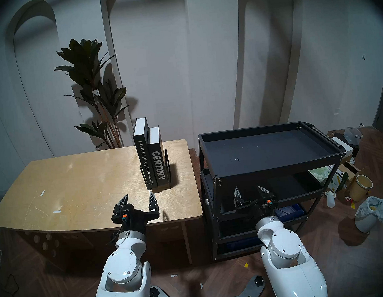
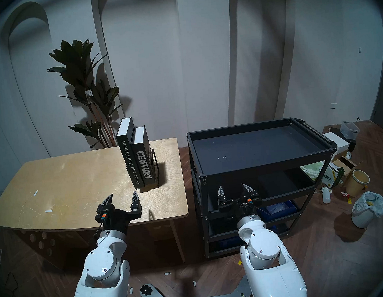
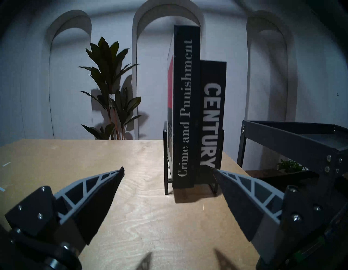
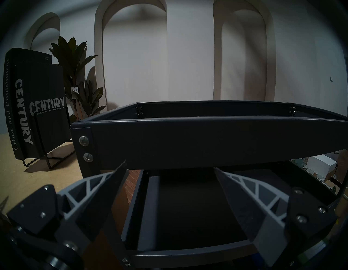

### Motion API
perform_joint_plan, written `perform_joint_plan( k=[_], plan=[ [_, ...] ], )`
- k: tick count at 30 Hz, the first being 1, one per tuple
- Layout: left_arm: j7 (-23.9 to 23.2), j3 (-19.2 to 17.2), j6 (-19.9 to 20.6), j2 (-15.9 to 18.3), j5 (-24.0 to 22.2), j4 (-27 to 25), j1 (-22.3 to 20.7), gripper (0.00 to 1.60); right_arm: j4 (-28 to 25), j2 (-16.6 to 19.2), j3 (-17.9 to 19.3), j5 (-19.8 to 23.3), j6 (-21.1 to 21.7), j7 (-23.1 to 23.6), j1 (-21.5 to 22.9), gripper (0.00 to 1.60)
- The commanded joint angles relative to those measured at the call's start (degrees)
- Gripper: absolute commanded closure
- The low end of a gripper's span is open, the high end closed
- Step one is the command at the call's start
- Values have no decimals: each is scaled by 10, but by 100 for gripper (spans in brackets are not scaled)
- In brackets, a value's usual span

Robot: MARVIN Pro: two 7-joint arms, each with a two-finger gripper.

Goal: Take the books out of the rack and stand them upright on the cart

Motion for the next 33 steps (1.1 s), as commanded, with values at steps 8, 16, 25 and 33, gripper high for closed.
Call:
perform_joint_plan(
  k=[8,16,25,33],
  plan=[
    [17,33,19,-6,-3,-117,23,0,-107,27,1,-6,-5,21,-22,0],
    [53,51,117,-2,28,-153,-14,0,-124,36,14,-3,5,33,-31,0],
    [65,59,175,-5,24,-147,-85,0,-124,39,24,9,-2,42,-31,0],
    [57,59,253,-8,-50,-169,-127,0,-120,40,33,18,-6,45,-31,0]
  ],
)
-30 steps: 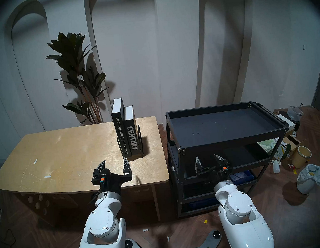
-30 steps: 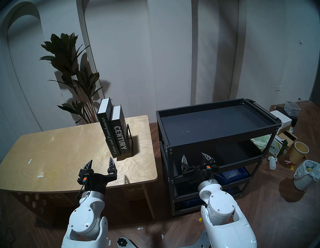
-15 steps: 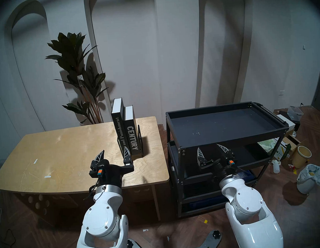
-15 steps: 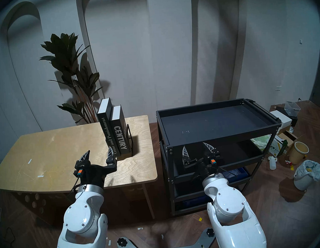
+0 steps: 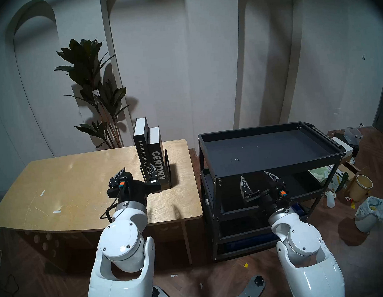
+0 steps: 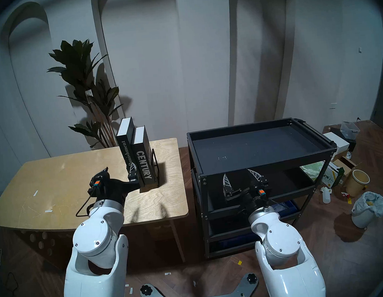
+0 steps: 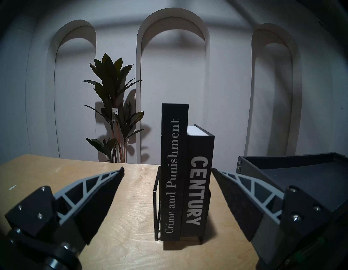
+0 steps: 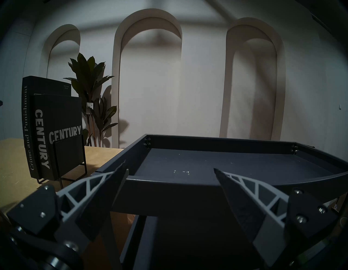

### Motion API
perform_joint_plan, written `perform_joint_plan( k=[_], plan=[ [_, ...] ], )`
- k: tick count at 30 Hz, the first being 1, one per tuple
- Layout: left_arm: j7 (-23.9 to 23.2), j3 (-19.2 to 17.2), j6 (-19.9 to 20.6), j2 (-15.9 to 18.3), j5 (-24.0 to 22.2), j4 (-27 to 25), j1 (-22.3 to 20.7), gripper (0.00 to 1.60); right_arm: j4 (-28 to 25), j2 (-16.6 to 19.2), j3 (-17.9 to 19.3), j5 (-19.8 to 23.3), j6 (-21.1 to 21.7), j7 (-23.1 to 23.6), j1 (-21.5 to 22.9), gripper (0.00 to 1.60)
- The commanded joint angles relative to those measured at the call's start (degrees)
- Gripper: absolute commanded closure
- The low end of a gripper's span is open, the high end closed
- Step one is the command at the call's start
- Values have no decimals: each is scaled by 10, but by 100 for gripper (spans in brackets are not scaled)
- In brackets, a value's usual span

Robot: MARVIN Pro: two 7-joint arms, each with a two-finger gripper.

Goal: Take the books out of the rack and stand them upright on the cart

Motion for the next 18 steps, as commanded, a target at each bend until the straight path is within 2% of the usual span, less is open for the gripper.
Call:
perform_joint_plan(
  k=[1,5,9,13,18],
  plan=[
    [-3,0,48,-4,-45,-27,-64,0,-12,-2,5,7,-9,1,3,0],
    [9,4,70,-5,-53,-21,-88,0,-9,-3,7,12,-13,1,4,0],
    [31,15,70,-4,-30,-11,-114,0,-7,-4,10,16,-16,2,3,0],
    [64,39,58,-1,22,11,-133,0,-7,-4,14,21,-19,4,2,0],
    [90,58,51,-3,42,47,-155,0,-6,-4,20,25,-24,6,-1,0]
  ],
)
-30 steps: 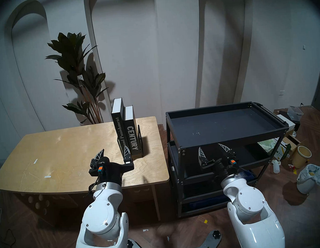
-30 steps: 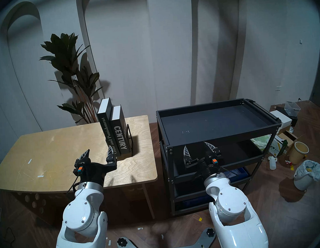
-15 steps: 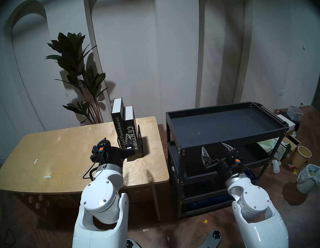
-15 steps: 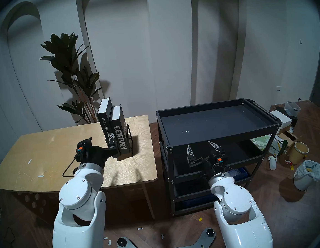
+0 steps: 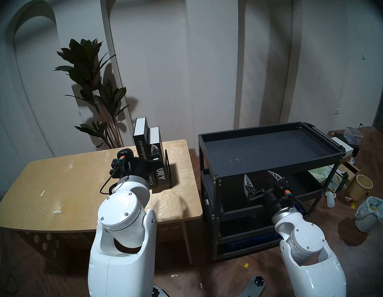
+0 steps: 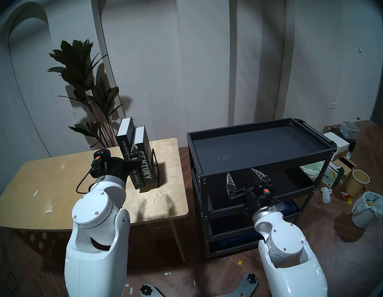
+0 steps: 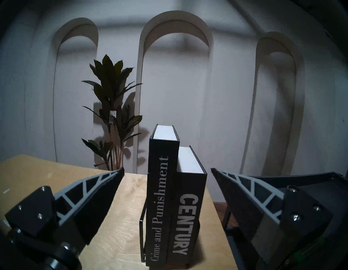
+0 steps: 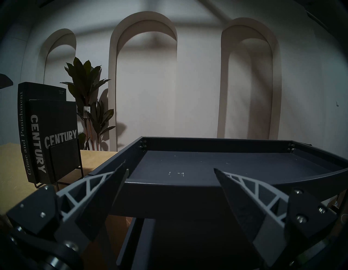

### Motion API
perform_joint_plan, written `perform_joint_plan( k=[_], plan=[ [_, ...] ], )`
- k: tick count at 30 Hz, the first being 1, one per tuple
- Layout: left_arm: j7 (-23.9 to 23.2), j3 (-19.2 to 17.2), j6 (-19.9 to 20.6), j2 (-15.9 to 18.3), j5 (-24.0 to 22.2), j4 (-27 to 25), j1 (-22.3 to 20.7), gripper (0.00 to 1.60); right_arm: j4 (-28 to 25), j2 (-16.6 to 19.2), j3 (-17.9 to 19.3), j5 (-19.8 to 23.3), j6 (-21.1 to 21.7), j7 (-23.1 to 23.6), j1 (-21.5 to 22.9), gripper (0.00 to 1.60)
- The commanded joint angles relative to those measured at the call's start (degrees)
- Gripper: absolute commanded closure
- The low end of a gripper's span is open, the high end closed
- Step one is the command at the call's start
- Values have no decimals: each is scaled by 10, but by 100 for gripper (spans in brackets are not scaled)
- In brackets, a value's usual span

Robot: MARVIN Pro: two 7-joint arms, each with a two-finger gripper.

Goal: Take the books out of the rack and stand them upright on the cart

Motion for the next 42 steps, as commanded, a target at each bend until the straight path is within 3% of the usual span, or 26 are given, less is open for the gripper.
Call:
perform_joint_plan(
  k=[1,9,15,22,32,42],
  plan=[
    [33,27,-18,0,39,32,-58,0,-10,-2,6,6,-14,0,-1,0],
    [67,42,-32,-4,78,76,-92,0,-5,0,11,15,-21,11,-4,0],
    [95,43,-18,-10,98,91,-108,0,-2,-1,13,20,-26,17,-3,0],
    [91,35,-9,-10,89,95,-118,0,-1,-3,14,20,-30,19,-2,0],
    [42,12,25,-6,44,104,-142,0,-3,-11,15,19,-33,14,-1,0],
    [36,15,21,5,50,136,-167,0,-5,-16,12,16,-35,2,-7,0]
  ],
)
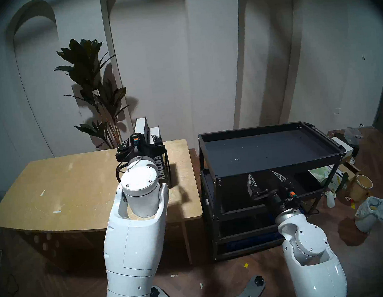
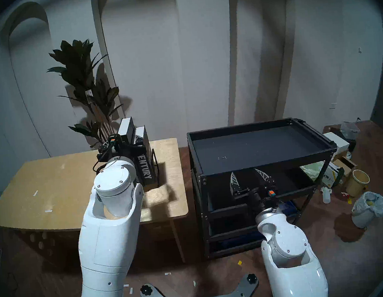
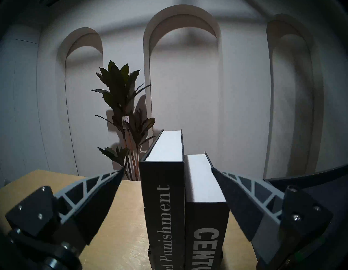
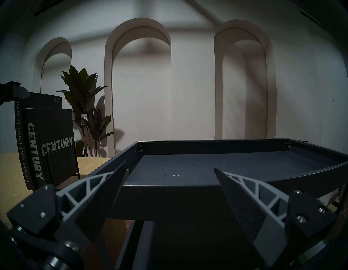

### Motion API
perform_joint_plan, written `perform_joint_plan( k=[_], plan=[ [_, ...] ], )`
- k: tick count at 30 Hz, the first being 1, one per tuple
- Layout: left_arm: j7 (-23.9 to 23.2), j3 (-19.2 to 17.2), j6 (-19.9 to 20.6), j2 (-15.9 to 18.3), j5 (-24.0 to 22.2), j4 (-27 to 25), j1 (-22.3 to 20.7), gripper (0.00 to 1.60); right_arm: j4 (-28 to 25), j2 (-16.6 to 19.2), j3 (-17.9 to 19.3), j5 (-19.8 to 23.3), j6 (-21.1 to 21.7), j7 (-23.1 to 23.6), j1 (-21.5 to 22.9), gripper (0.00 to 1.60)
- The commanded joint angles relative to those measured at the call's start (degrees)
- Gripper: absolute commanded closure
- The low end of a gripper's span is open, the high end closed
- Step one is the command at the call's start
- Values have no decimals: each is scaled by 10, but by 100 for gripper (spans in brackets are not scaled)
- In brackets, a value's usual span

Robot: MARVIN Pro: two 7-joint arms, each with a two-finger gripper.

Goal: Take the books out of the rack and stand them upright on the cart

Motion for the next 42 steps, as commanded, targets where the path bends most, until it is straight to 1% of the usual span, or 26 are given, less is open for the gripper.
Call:
perform_joint_plan(
  k=[1,3,8,13,19,24,32,42],
  plan=[
    [-6,4,-14,9,9,14,-39,0,-16,-6,-4,-6,-9,-8,-3,0],
    [-10,0,-16,12,6,31,-49,0,-17,-11,-5,-14,-5,-20,-6,0],
    [-14,-6,-19,12,3,54,-67,0,-12,-14,-8,-19,-4,-30,-5,0],
    [-15,-11,-22,12,3,71,-83,0,-12,-15,-8,-20,-6,-35,-11,0],
    [-29,-18,-19,10,-6,82,-99,0,-14,-15,-9,-25,-3,-42,-16,0],
    [-39,-27,-13,2,-23,86,-105,0,-15,-15,-11,-28,-1,-46,-17,0],
    [-39,-34,-19,-7,-37,112,-113,0,-12,-14,-11,-29,2,-51,-14,0],
    [-35,-37,-31,-9,-40,129,-123,0,-3,-11,-11,-34,3,-55,-9,0]
  ],
)
